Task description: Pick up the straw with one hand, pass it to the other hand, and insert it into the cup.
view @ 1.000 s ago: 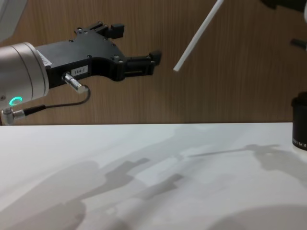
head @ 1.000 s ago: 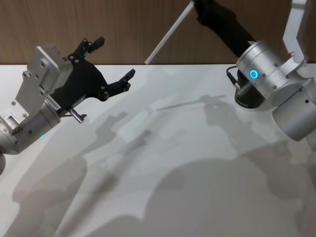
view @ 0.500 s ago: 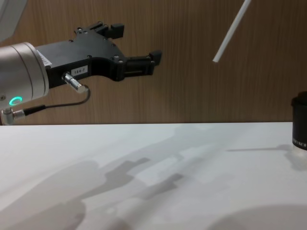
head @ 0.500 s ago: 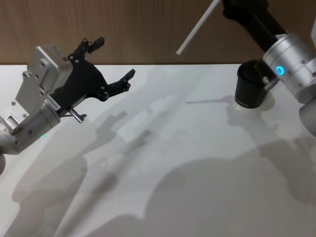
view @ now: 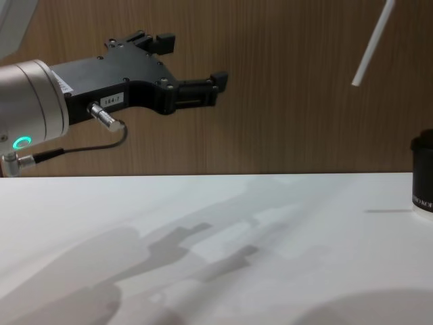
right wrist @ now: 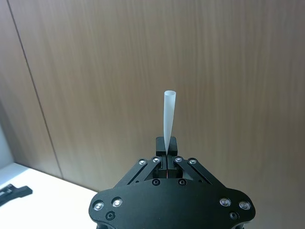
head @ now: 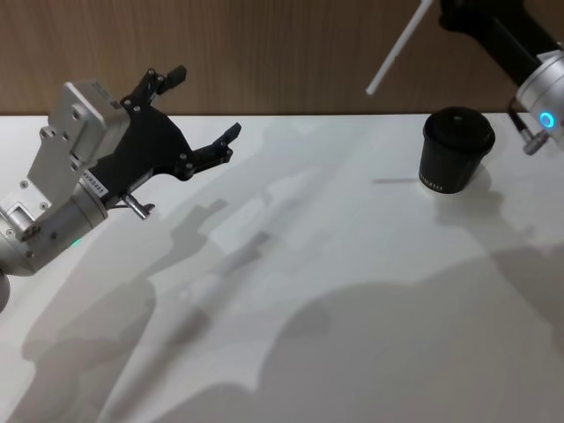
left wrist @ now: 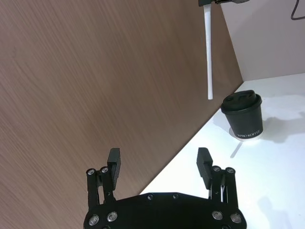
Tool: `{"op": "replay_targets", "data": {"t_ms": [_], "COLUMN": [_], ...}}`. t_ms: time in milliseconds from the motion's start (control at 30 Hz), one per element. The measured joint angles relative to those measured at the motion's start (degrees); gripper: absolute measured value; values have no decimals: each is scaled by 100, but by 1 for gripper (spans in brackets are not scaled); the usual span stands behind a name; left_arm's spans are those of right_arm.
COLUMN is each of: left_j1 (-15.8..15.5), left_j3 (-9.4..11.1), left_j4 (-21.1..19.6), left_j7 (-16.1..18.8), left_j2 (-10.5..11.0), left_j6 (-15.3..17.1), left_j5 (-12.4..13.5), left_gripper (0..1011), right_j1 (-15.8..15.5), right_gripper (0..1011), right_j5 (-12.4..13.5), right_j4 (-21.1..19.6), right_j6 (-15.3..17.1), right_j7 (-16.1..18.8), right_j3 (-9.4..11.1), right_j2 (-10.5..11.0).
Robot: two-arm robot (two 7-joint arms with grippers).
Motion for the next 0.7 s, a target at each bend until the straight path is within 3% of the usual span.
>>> {"op": "replay_targets", "data": {"t_ms": [700], "left_j1": [0], "left_j3": [0], "left_j4": [0], "left_j7": [0], "left_j2": [0], "left_j6": [0], "left_j5": [0], "left_gripper": [1003], "right_j1": [141], "right_gripper": [7], "right_j5": [-390], "right_j4": [106], "right_j6": [561], "right_j7": [-123], "right_j3": [206], "right_j2": [521]}}
